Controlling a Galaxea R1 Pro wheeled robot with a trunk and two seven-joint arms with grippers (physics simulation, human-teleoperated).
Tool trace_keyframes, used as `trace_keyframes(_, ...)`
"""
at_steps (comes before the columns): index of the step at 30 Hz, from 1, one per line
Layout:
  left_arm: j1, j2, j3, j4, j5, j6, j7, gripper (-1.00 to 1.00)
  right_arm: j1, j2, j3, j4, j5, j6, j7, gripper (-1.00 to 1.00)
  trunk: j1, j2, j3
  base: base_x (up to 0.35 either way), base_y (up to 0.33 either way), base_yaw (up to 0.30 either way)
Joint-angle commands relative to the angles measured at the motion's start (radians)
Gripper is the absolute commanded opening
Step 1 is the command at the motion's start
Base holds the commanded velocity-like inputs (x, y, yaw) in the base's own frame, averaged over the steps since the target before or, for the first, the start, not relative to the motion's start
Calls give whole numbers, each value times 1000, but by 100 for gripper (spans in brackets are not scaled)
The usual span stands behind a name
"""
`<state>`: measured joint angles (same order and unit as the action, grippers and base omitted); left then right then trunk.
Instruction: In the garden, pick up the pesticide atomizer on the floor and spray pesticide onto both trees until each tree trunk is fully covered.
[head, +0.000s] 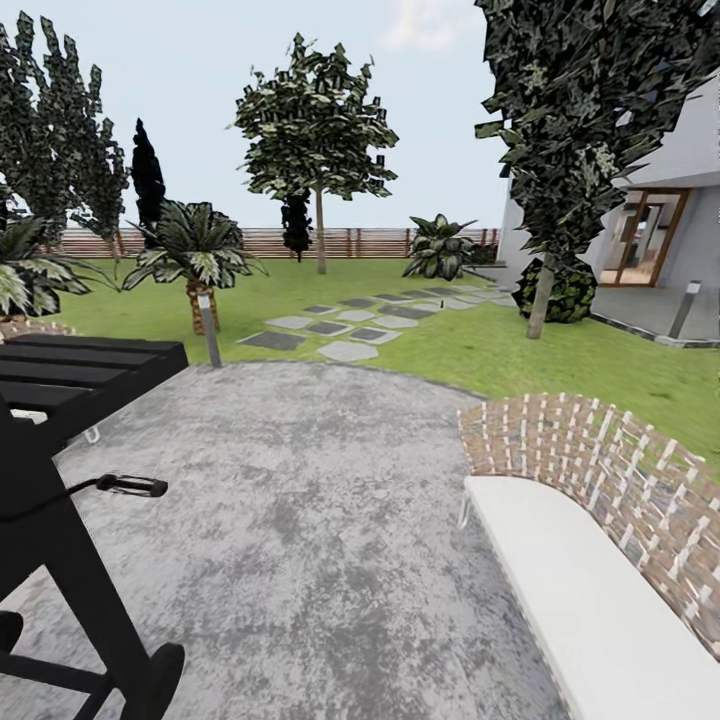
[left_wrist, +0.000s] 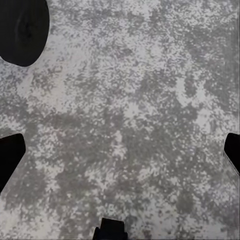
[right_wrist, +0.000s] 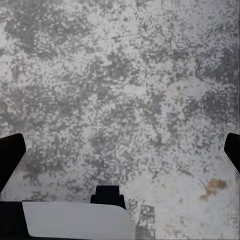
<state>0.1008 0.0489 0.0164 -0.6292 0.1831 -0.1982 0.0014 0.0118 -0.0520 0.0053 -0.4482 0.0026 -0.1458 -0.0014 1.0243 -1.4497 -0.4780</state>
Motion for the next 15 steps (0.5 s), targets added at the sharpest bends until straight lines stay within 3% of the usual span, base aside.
trace_keyframes(1, 0, 0, -1, -1, 7, -1, 0, 100, 0, 0, 0, -1, 0, -1, 0, 100, 1, 0, -1, 350, 0, -124)
trace_keyframes(6, 0, 0, -1, -1, 7, -1, 0, 100, 0, 0, 1, -1, 0, -1, 1, 100, 1, 0, -1, 350, 0, -139)
trace_keyframes(15, 0, 0, -1, -1, 7, -1, 0, 100, 0, 0, 1, -1, 0, -1, 1, 100, 1, 0, -1, 350, 0, -23)
